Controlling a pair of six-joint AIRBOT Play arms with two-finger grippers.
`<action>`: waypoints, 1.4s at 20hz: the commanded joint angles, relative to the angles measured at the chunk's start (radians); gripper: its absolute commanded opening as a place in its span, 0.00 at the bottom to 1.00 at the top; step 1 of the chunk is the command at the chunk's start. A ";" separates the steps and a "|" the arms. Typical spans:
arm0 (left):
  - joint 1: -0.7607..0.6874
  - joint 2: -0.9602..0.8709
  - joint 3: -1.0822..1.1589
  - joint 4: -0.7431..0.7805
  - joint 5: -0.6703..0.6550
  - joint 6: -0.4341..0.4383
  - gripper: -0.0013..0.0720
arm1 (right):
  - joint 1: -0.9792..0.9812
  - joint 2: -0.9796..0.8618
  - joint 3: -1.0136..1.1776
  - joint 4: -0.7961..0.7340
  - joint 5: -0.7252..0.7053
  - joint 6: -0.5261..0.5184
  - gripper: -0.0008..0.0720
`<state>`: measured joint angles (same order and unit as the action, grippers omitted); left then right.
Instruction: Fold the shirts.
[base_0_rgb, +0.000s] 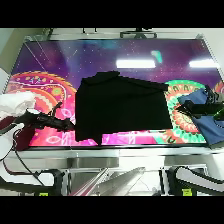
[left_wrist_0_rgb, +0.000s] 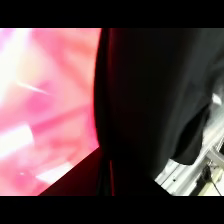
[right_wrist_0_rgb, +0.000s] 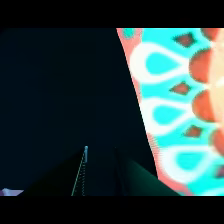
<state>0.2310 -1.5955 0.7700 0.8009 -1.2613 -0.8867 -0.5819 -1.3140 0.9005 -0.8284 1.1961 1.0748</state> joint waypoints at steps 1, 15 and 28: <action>-0.038 -0.058 0.047 -0.009 -0.047 0.023 0.04 | -0.002 0.000 0.000 0.002 0.010 -0.006 0.29; 0.222 0.277 0.068 -0.010 -0.128 0.022 0.06 | -0.002 -0.143 -0.042 -0.111 0.056 0.009 0.42; 0.220 0.286 0.068 -0.011 -0.121 0.022 0.05 | 0.082 -0.233 -0.129 -0.014 0.064 -0.058 0.39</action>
<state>0.4503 -1.3102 0.8379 0.7902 -1.3952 -0.8646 -0.5350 -1.5406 0.7753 -0.8364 1.2488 1.0233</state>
